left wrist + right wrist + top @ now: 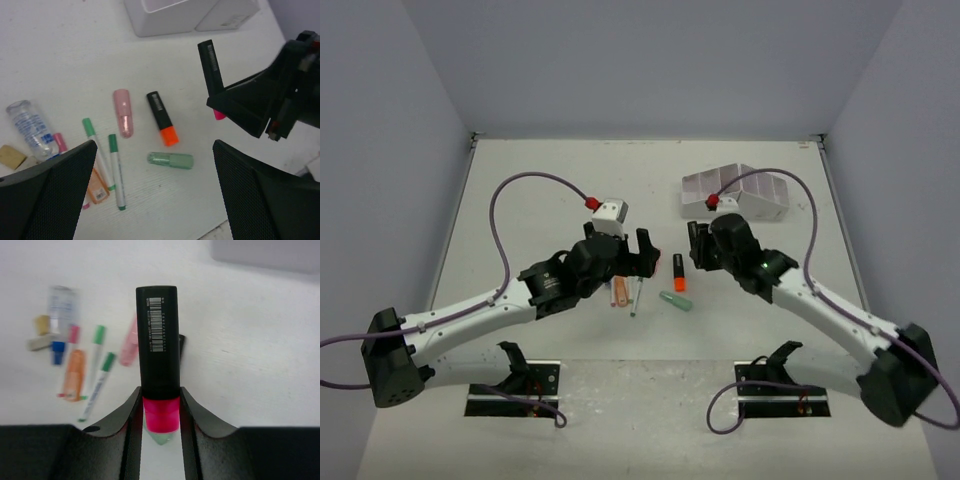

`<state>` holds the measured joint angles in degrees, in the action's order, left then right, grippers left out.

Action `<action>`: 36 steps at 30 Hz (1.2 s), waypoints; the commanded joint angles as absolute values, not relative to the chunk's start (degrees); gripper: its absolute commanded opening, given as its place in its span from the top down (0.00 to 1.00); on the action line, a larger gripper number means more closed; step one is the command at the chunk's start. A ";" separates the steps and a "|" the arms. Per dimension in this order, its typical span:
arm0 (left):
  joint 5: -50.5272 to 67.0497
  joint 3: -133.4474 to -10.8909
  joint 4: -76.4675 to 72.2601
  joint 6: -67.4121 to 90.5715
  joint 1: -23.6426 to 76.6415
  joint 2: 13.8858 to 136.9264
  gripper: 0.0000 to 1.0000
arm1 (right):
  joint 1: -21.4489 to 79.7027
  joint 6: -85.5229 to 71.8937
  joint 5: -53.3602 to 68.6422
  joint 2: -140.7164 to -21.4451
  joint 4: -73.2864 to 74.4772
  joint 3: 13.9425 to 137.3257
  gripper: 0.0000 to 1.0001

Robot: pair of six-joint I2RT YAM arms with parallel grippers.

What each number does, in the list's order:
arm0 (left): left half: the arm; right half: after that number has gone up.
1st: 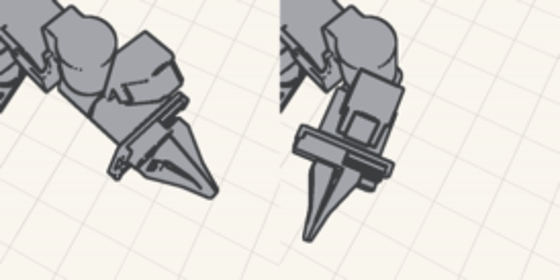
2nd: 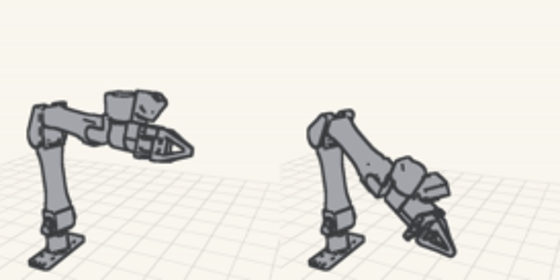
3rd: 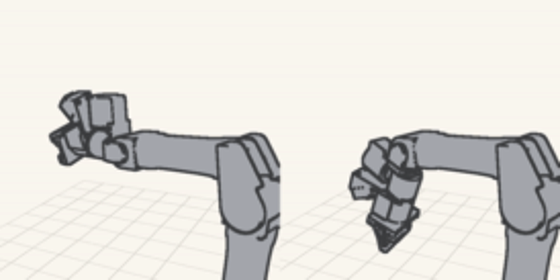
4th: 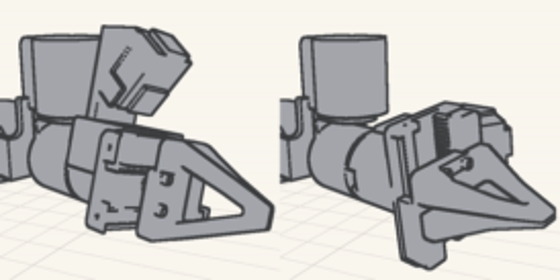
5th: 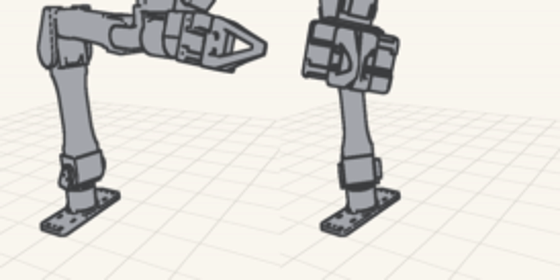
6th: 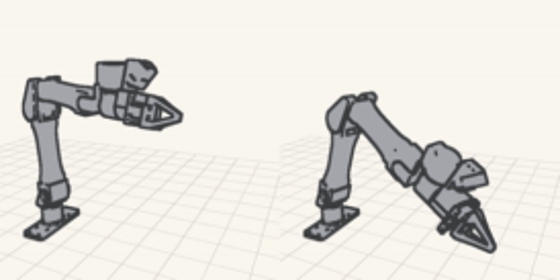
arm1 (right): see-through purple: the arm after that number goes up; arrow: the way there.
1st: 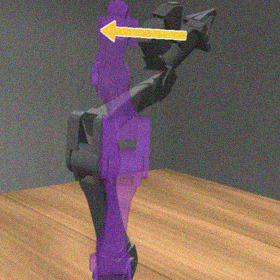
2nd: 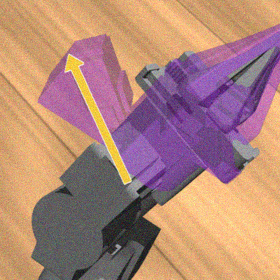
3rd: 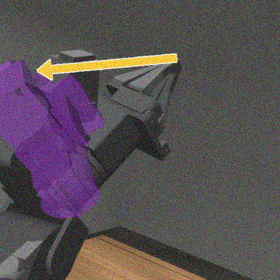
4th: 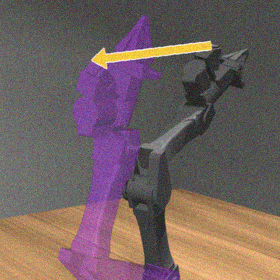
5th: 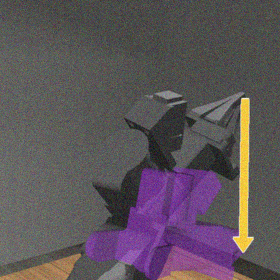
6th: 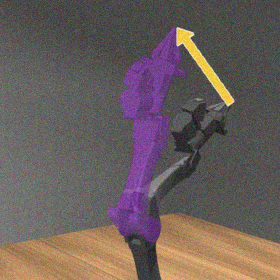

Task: Sort the stationery into containers
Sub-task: Pick up the pen from the center of the board, then place the pen in the storage box.

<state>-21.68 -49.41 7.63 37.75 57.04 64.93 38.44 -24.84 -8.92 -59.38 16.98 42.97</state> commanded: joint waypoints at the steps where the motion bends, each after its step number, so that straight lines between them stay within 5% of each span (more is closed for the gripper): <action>1: -9.14 -50.96 -13.43 35.88 55.15 64.63 0.00 | 42.19 -20.90 -3.15 -44.98 2.29 35.08 1.00; 9: -1.52 -53.70 -22.56 36.54 54.76 70.56 0.06 | 44.53 -20.10 -3.67 -36.83 2.14 34.09 1.00; 15: 1.52 -59.27 -19.60 36.29 54.67 77.22 0.35 | 45.71 -18.97 -2.11 -34.79 1.67 34.02 1.00; 22: 4.31 -64.38 -17.26 35.46 54.58 81.14 0.97 | 46.23 -16.68 -4.99 -35.21 5.46 35.42 1.00; 28: 2.63 -69.87 -9.66 31.89 54.54 82.78 1.00 | 46.25 -17.21 -13.25 -33.43 7.68 35.23 0.97; 29: 1.60 -70.66 -8.52 30.87 54.37 83.38 1.00 | 46.32 -17.62 -14.44 -33.21 7.89 35.17 0.86; 31: 0.20 -73.61 -5.65 29.50 53.68 84.56 1.00 | 46.26 -20.02 -19.68 -32.99 9.31 35.55 0.32; 32: -1.17 -74.40 -5.45 28.42 53.16 85.40 1.00 | 46.17 -21.48 -22.54 -33.28 10.59 36.06 0.23; 33: -4.12 -75.20 -5.69 26.72 52.27 86.66 1.00 | 46.23 -24.19 -26.64 -34.14 13.53 37.20 0.01; 36: -9.14 -78.83 -9.22 23.54 49.63 90.52 1.00 | 46.23 -37.15 -46.39 -37.21 28.17 42.04 0.01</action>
